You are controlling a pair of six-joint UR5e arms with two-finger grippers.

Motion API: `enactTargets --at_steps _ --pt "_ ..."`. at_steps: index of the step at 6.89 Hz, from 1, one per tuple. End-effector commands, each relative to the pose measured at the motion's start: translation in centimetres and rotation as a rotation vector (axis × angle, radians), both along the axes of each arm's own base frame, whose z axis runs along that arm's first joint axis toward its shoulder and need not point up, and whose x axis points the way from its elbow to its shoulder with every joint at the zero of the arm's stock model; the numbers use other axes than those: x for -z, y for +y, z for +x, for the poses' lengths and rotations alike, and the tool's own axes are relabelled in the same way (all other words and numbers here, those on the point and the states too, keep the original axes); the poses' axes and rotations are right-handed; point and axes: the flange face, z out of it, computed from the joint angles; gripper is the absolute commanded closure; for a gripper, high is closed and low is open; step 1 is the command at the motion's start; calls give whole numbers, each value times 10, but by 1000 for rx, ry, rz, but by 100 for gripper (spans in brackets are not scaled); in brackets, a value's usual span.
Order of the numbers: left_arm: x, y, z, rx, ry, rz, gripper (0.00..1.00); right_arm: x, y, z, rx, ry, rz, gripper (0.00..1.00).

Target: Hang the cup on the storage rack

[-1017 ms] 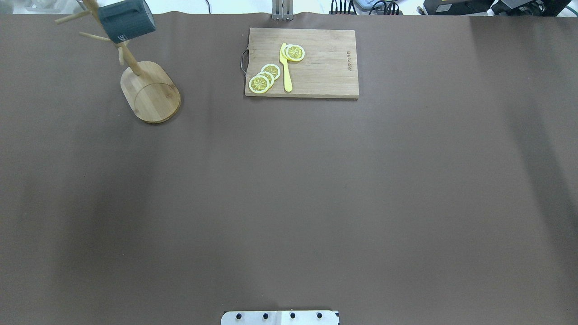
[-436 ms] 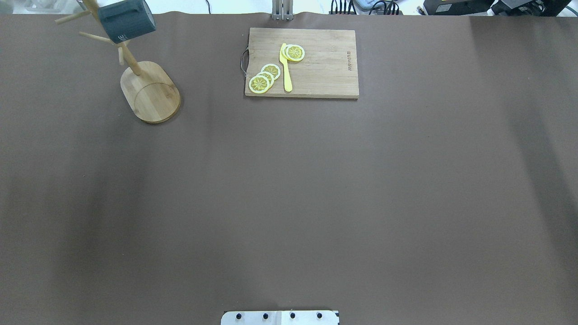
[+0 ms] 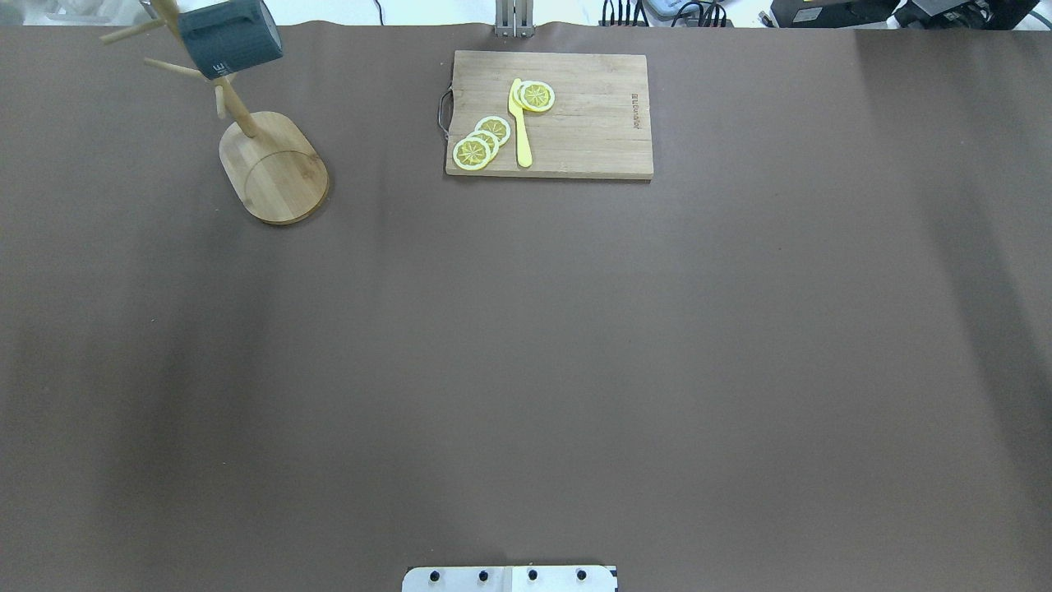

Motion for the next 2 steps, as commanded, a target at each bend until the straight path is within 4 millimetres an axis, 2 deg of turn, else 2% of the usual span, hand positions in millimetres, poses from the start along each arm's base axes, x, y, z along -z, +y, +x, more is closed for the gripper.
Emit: enactTargets --at_steps 1,2 --pt "-1 0 0 0 -1 -1 2 1 0 0 0 0 2 0" --pt "-1 0 0 0 -1 -1 2 3 -2 0 0 -1 7 0"
